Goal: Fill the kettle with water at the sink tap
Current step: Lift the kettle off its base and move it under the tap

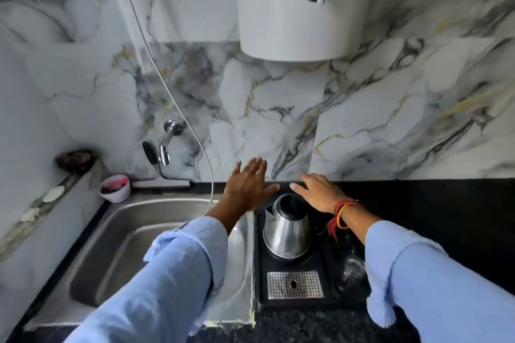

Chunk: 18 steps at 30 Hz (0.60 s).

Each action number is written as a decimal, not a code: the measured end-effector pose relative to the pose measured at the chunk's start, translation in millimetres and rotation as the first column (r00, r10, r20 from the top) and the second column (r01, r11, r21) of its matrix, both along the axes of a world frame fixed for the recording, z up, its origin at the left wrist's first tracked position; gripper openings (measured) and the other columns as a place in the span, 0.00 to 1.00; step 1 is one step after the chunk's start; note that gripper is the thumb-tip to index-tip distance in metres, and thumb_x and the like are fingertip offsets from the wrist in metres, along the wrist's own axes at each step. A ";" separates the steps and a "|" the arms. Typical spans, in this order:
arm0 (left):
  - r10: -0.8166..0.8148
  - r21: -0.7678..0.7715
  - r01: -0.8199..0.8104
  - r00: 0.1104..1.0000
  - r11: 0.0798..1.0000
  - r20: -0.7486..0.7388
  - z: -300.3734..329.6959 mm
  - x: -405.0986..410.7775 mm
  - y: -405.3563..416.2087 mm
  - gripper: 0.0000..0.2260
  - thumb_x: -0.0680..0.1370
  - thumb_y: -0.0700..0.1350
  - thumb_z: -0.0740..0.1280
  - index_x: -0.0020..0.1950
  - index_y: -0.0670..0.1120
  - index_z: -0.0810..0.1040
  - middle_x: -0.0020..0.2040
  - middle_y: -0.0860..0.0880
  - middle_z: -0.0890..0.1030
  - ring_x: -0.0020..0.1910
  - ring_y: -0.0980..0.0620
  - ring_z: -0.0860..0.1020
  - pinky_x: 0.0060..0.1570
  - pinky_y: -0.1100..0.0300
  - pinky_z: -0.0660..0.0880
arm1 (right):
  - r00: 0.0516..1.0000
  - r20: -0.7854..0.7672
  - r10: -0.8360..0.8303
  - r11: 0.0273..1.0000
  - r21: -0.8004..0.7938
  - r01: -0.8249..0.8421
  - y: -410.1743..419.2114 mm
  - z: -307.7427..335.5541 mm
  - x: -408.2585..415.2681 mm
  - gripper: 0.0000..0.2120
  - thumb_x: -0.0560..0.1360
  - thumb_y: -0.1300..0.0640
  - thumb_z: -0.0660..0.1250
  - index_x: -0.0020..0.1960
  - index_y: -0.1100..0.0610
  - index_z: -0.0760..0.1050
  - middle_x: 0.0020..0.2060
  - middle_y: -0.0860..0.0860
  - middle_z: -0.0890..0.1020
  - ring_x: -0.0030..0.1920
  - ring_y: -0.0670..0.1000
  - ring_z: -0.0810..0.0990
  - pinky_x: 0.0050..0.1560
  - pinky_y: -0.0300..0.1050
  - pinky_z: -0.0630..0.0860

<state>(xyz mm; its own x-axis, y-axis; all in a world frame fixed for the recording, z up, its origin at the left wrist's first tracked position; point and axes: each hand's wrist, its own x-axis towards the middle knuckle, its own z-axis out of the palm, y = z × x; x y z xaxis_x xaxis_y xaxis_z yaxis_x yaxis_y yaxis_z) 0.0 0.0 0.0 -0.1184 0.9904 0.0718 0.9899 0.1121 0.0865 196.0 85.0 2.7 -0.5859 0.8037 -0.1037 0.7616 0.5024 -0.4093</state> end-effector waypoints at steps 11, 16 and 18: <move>0.000 -0.095 0.008 0.997 0.995 0.076 -120.8 35.5 -2.8 0.54 0.71 0.79 0.45 0.83 0.40 0.44 0.84 0.45 0.49 0.83 0.49 0.46 0.81 0.44 0.45 | 0.977 0.208 -0.056 0.996 0.076 0.041 22.6 -76.9 -4.9 0.44 0.65 0.20 0.50 0.65 0.51 0.70 0.59 0.59 0.81 0.58 0.62 0.79 0.55 0.57 0.75; 0.019 -0.057 -0.014 0.997 0.998 0.079 -122.3 37.8 -2.9 0.55 0.70 0.79 0.45 0.83 0.39 0.44 0.84 0.43 0.49 0.83 0.48 0.46 0.81 0.46 0.46 | 0.985 0.162 -0.063 0.963 0.271 0.017 31.3 -89.3 -10.6 0.38 0.66 0.23 0.52 0.55 0.53 0.76 0.49 0.60 0.84 0.49 0.64 0.82 0.45 0.53 0.75; 0.016 -0.048 -0.012 0.996 0.999 0.087 -123.3 36.1 -4.4 0.54 0.71 0.79 0.46 0.83 0.39 0.44 0.84 0.43 0.48 0.83 0.48 0.46 0.81 0.47 0.46 | 0.989 0.133 -0.071 0.954 0.298 0.028 31.5 -91.3 -12.1 0.36 0.64 0.24 0.53 0.50 0.54 0.77 0.46 0.60 0.85 0.46 0.64 0.82 0.42 0.52 0.74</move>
<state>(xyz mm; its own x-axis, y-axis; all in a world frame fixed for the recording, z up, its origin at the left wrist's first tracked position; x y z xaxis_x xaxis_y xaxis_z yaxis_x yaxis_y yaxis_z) 36.1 -4.4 -123.3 -0.1360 0.9906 0.0140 0.9771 0.1318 0.1670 183.9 116.5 -88.6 -0.5412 0.8385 0.0637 0.8276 0.5446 -0.1364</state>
